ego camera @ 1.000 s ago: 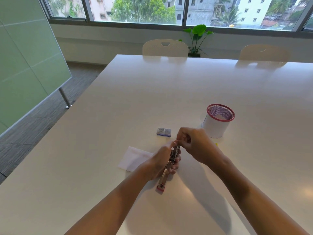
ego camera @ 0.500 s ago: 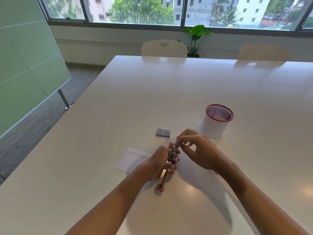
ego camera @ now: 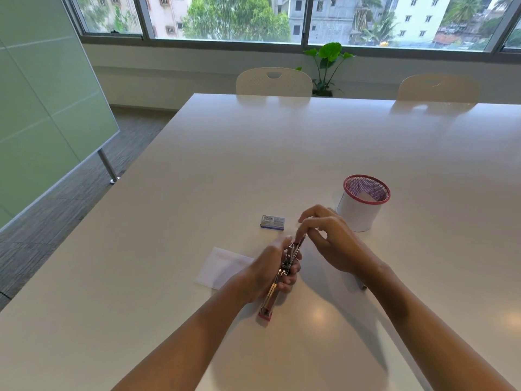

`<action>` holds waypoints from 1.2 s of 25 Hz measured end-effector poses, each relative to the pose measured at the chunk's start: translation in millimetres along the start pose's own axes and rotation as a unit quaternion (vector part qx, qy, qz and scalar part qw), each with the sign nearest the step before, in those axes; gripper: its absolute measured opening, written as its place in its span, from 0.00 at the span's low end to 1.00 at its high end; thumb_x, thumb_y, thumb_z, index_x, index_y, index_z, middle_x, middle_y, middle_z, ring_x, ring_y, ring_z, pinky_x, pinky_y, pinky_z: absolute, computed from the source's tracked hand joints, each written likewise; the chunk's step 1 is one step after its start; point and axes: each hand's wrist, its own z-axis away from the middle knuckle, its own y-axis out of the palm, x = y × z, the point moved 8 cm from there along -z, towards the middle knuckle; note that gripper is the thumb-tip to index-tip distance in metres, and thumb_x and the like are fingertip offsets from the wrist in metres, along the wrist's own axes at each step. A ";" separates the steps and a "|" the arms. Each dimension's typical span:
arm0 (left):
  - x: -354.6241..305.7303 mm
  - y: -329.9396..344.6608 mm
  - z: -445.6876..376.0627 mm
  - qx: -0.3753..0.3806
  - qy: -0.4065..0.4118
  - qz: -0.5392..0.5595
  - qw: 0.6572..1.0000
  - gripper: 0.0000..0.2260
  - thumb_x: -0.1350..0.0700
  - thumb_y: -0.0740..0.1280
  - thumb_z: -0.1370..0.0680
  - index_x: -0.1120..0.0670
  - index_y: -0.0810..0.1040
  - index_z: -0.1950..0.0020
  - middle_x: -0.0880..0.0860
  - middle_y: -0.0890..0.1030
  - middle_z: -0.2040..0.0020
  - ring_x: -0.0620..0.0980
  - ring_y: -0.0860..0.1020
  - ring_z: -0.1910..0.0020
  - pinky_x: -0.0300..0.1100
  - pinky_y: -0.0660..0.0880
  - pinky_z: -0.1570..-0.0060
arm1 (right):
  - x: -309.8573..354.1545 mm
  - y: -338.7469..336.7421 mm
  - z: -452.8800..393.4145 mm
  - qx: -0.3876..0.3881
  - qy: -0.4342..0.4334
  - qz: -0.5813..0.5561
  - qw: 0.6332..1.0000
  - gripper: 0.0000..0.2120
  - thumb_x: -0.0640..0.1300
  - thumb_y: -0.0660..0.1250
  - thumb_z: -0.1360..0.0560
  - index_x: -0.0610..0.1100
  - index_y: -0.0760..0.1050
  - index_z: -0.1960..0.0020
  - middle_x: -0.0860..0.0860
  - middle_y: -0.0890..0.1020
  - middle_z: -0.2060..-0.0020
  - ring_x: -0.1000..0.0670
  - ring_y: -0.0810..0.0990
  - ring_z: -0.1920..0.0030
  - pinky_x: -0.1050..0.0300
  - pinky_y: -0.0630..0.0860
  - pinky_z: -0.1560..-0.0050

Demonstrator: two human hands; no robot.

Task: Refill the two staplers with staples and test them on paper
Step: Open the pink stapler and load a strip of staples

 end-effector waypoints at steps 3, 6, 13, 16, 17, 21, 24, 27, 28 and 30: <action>-1.6 1.7 1.9 0.008 0.005 -0.004 1.000 0.18 0.42 0.51 0.18 0.56 0.67 0.52 0.50 0.67 0.69 0.46 0.62 0.74 0.36 0.59 0.77 | -2.9 -2.5 -0.8 -0.020 0.022 -0.022 0.999 0.18 0.39 0.59 0.19 0.57 0.80 0.59 0.56 0.76 0.46 0.55 0.72 0.41 0.59 0.71 0.43; -3.1 1.5 3.0 0.012 0.008 0.002 1.000 0.16 0.43 0.53 0.18 0.57 0.66 0.51 0.50 0.67 0.68 0.46 0.63 0.74 0.36 0.60 0.77 | -4.6 -2.5 -2.3 -0.025 0.035 -0.052 0.998 0.19 0.36 0.58 0.20 0.54 0.81 0.59 0.55 0.77 0.46 0.56 0.73 0.42 0.64 0.69 0.46; -0.6 0.8 2.2 0.015 -0.006 0.022 1.000 0.13 0.47 0.51 0.18 0.57 0.65 0.49 0.51 0.67 0.68 0.46 0.64 0.74 0.35 0.61 0.79 | -29.3 -11.8 -5.6 -0.117 0.111 -0.196 0.967 0.21 0.34 0.59 0.20 0.55 0.82 0.60 0.54 0.82 0.48 0.55 0.78 0.42 0.59 0.72 0.42; 1.8 -1.0 -0.3 0.012 -0.013 0.022 1.000 0.15 0.46 0.51 0.17 0.57 0.65 0.50 0.51 0.67 0.69 0.46 0.64 0.75 0.35 0.62 0.79 | -19.8 -8.8 -3.9 -0.083 0.096 -0.171 0.977 0.20 0.33 0.61 0.21 0.55 0.81 0.60 0.56 0.81 0.48 0.55 0.78 0.44 0.64 0.72 0.46; 2.2 -1.3 -0.8 0.011 -0.015 0.020 1.000 0.15 0.45 0.50 0.17 0.57 0.65 0.50 0.51 0.68 0.69 0.46 0.64 0.75 0.35 0.62 0.79 | -16.8 -7.1 -3.2 -0.074 0.091 -0.160 0.980 0.20 0.33 0.61 0.21 0.55 0.81 0.60 0.56 0.80 0.49 0.55 0.78 0.45 0.64 0.73 0.47; -1.9 -3.3 -1.2 -0.004 0.010 -0.012 1.000 0.14 0.47 0.49 0.15 0.56 0.64 0.51 0.51 0.68 0.69 0.46 0.65 0.75 0.36 0.63 0.80 | -14.1 -8.6 -2.2 -0.092 0.086 -0.149 0.981 0.19 0.35 0.61 0.21 0.57 0.80 0.59 0.57 0.80 0.49 0.58 0.77 0.46 0.66 0.73 0.49; -4.5 -2.5 0.7 -0.003 0.027 -0.033 0.999 0.12 0.48 0.49 0.14 0.55 0.64 0.50 0.52 0.68 0.69 0.47 0.66 0.75 0.36 0.65 0.79 | -13.5 -10.8 -0.7 -0.101 0.083 -0.153 0.980 0.19 0.36 0.61 0.21 0.57 0.79 0.59 0.57 0.81 0.50 0.59 0.78 0.46 0.65 0.73 0.48; -5.2 -1.7 1.5 -0.001 0.034 -0.038 0.999 0.11 0.49 0.49 0.14 0.55 0.64 0.49 0.52 0.68 0.68 0.47 0.66 0.75 0.36 0.65 0.79 | -12.0 -13.0 0.9 -0.104 0.084 -0.159 0.978 0.17 0.36 0.61 0.20 0.54 0.80 0.58 0.56 0.81 0.49 0.58 0.78 0.45 0.63 0.74 0.47; -5.6 -1.6 1.8 0.001 0.037 -0.041 0.998 0.11 0.50 0.49 0.14 0.54 0.65 0.48 0.52 0.68 0.68 0.47 0.66 0.76 0.36 0.65 0.79 | -11.4 -13.6 1.3 -0.106 0.083 -0.162 0.978 0.17 0.35 0.61 0.20 0.54 0.80 0.58 0.56 0.81 0.49 0.57 0.78 0.45 0.62 0.74 0.47; -6.1 -1.1 2.1 0.006 0.044 -0.046 0.998 0.10 0.51 0.49 0.14 0.55 0.66 0.47 0.53 0.69 0.68 0.47 0.66 0.75 0.37 0.65 0.79 | -10.8 -14.7 2.8 -0.108 0.083 -0.167 0.976 0.17 0.36 0.60 0.20 0.54 0.80 0.58 0.57 0.81 0.49 0.57 0.78 0.45 0.60 0.75 0.45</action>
